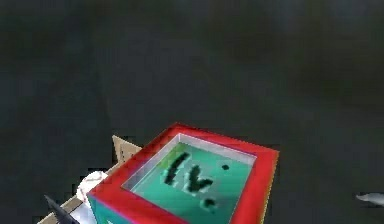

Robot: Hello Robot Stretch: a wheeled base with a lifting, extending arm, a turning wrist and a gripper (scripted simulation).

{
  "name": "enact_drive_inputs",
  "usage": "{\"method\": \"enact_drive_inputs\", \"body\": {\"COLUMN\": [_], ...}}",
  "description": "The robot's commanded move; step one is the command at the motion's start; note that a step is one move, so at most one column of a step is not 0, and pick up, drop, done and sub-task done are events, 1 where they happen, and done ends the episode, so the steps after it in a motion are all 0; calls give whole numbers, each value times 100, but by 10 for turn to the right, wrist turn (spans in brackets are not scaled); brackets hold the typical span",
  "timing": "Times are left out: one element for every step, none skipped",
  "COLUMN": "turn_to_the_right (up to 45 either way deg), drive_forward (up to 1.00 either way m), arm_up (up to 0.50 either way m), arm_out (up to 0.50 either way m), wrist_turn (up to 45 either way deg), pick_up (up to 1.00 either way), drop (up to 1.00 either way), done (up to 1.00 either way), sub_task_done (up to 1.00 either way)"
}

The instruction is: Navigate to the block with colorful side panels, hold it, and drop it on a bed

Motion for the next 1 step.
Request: {"method": "enact_drive_inputs", "body": {"turn_to_the_right": [-450], "drive_forward": [0], "arm_up": [0], "arm_out": [0], "wrist_turn": [0], "pick_up": [0], "drop": [0], "done": [0], "sub_task_done": [0]}}
